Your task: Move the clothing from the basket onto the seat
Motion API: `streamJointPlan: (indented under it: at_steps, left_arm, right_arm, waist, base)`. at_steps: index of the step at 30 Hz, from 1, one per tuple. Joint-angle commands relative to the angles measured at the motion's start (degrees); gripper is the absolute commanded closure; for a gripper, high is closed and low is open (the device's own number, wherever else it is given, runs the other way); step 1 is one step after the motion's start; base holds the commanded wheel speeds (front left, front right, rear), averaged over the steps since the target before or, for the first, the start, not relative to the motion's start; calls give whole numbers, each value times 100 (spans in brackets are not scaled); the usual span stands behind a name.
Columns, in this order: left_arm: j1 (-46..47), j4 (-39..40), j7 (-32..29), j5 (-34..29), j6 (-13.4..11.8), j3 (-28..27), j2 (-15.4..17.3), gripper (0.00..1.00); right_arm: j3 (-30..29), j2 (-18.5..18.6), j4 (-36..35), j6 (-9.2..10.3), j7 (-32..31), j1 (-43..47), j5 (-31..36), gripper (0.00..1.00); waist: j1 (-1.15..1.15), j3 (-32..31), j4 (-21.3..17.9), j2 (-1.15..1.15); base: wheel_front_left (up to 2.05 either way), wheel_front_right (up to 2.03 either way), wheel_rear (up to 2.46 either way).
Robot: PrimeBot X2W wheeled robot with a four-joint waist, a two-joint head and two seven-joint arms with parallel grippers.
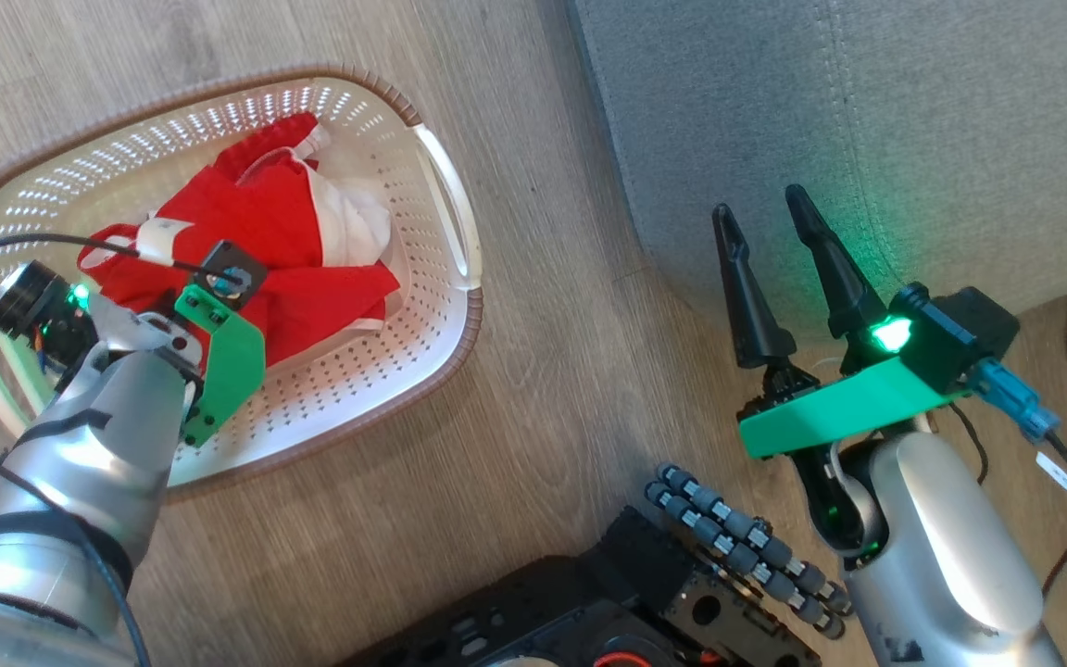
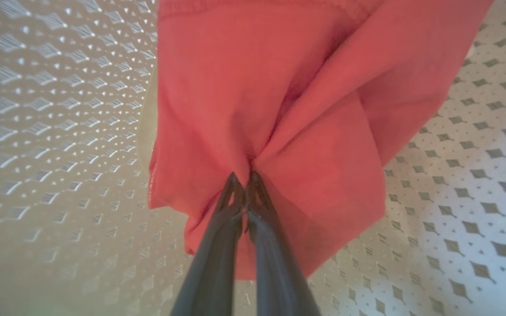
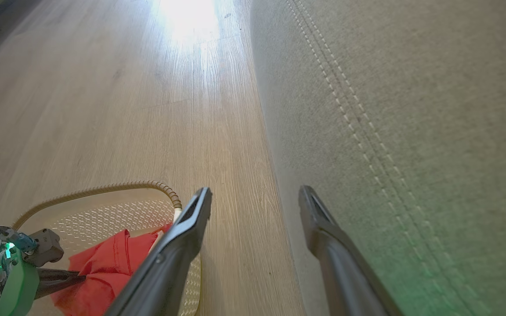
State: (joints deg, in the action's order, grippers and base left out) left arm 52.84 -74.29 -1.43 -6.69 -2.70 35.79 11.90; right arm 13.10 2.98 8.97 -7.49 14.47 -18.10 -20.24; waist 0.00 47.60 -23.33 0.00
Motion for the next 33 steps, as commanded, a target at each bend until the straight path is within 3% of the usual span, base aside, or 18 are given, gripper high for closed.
streamJointPlan:
  at_steps: [1, 8, 24, 29, 33]
  left_arm:
    - [-64, 37, 79, 73, -13, -63, 117, 100]
    - [-325, 35, 296, 290, -94, -144, -82, 100]
    - [-1224, 86, 1470, 915, -256, -359, -727, 100]
    - [-1449, 577, 1636, 1214, -293, -513, -832, 100]
    - [-1780, 1450, 1641, 1387, -349, -673, -840, 100]
  right_arm:
    - [109, -11, -121, 0, 52, 115, -9, 0]
    - [54, -11, 8, 0, 52, 113, 155, 0]
    - [-92, -11, 505, 0, 52, 433, 646, 0]
    - [-153, -11, 657, 0, 52, 629, 797, 0]
    - [-182, -11, 717, 0, 52, 761, 841, 0]
  waist:
    - [0, -39, 2, 0]
    - [0, -488, 159, 0]
    - [0, -2530, 887, 0]
    - [0, -3167, 1180, 0]
    - [0, -3574, 1335, 0]
  base:
    - [0, 0, 0]
    - [0, 0, 0]
    - [0, 0, 0]
    - [0, 0, 0]
    - [0, 0, 0]
